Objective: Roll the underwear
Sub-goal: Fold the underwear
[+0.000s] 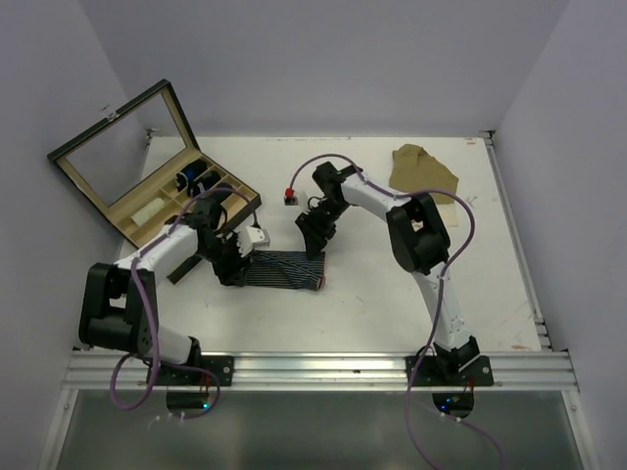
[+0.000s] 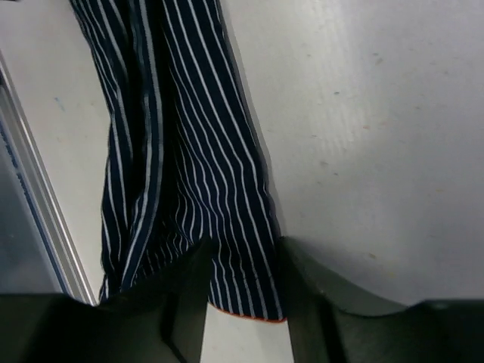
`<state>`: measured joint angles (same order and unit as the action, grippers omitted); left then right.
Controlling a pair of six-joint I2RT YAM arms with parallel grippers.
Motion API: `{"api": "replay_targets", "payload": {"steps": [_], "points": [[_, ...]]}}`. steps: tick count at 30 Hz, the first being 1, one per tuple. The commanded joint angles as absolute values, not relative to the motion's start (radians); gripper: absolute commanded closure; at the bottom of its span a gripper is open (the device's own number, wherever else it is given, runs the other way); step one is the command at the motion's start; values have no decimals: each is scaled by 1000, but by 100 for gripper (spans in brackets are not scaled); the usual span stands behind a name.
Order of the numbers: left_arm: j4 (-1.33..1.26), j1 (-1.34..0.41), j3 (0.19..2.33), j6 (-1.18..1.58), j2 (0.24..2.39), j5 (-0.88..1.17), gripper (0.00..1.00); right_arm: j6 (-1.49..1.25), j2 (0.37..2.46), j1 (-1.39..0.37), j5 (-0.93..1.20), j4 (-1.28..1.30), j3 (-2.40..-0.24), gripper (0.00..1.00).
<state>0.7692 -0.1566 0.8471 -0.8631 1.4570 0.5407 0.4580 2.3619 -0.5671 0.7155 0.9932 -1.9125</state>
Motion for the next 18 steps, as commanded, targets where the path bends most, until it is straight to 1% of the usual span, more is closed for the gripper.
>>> {"api": "replay_targets", "payload": {"steps": [1, 2, 3, 4, 5, 7, 8, 9, 10, 11, 12, 13, 14, 15, 16, 18], "points": [[721, -189, 805, -838, 1500, 471, 46, 468, 2301, -561, 713, 928, -1821, 60], [704, -193, 802, -816, 1514, 462, 46, 450, 2286, -561, 713, 907, -1759, 65], [668, -202, 807, -805, 1528, 456, 46, 446, 2278, -561, 710, 904, -1729, 81], [648, -202, 813, -795, 1557, 448, 46, 440, 2266, -561, 701, 896, -1697, 91], [626, -202, 825, -769, 1574, 445, 46, 408, 2254, -557, 695, 867, -1624, 95], [572, -202, 877, -749, 1635, 463, 46, 343, 2195, -552, 706, 832, -1541, 95], [560, -207, 900, -736, 1663, 475, 46, 310, 2172, -548, 709, 781, -1455, 95], [537, -218, 926, -729, 1692, 488, 46, 275, 2125, -546, 712, 755, -1413, 94], [528, -225, 989, -709, 1750, 518, 46, 223, 2105, -548, 748, 736, -1379, 89], [523, -236, 1021, -703, 1779, 537, 46, 200, 2083, -545, 771, 718, -1326, 74], [511, -256, 1087, -695, 1831, 569, 46, 146, 2047, -545, 808, 706, -1304, 53], [502, -268, 1113, -684, 1854, 577, 45, 121, 2024, -545, 824, 692, -1274, 49], [471, -284, 1144, -680, 1876, 583, 45, 98, 2005, -545, 839, 675, -1263, 38], [460, -317, 1172, -678, 1899, 587, 44, 78, 1967, -545, 851, 669, -1256, 33], [454, -333, 1242, -675, 1951, 594, 43, 46, 1947, -545, 888, 657, -1246, 32], [427, -380, 1311, -661, 2008, 597, 41, 26, 1907, -543, 899, 649, -1241, 29]]}}
